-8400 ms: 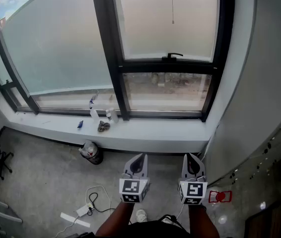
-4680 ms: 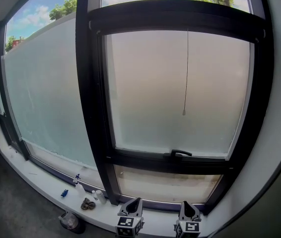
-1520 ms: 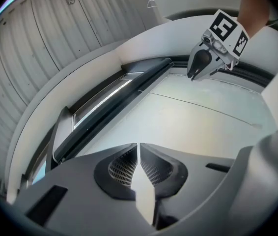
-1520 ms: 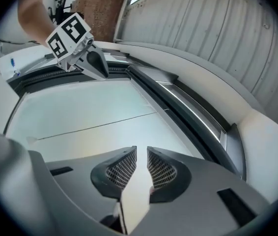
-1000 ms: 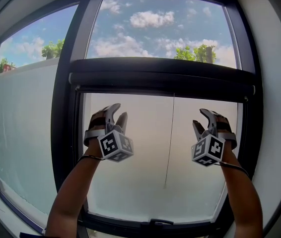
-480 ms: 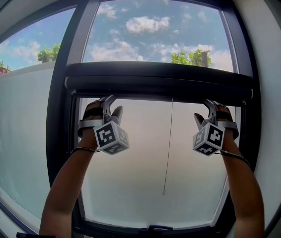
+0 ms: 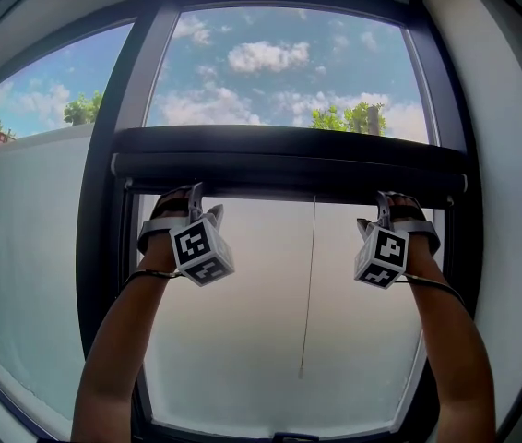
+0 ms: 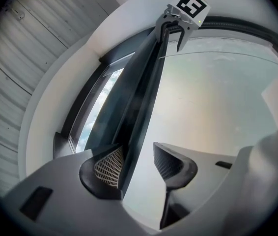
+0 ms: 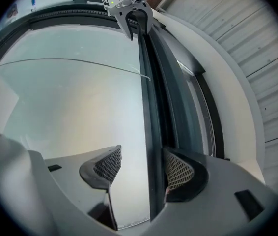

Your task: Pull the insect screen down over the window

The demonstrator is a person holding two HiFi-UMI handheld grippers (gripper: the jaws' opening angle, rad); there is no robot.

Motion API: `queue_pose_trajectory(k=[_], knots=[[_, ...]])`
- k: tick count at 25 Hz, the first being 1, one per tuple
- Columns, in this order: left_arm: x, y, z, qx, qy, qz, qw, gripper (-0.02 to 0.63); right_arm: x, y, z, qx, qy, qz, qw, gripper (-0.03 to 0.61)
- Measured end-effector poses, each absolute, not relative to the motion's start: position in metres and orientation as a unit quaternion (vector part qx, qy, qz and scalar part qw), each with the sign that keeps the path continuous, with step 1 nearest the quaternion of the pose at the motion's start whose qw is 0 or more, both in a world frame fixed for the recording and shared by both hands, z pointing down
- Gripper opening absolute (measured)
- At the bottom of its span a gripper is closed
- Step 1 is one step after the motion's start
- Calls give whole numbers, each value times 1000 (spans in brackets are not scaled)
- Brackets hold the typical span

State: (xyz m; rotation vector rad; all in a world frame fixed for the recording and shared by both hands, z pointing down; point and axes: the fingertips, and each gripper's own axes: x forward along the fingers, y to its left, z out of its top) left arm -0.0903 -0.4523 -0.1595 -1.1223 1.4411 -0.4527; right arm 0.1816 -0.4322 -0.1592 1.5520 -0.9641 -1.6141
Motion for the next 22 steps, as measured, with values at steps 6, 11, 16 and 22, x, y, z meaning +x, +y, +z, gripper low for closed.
queue_pose_trajectory(k=[6, 11, 16, 22], knots=[[-86, -464, -166, -457, 623, -221, 595, 183, 192, -443, -160, 593, -351, -622, 373, 249], [-87, -466, -165, -437, 616, -260, 602, 183, 196, -443, -160, 589, -349, -614, 393, 249], [-88, -464, -161, -469, 597, -277, 590, 183, 192, -442, -157, 585, -364, -604, 401, 249], [-94, -468, -154, -475, 574, -327, 580, 183, 192, -440, -149, 569, -389, -578, 437, 255]])
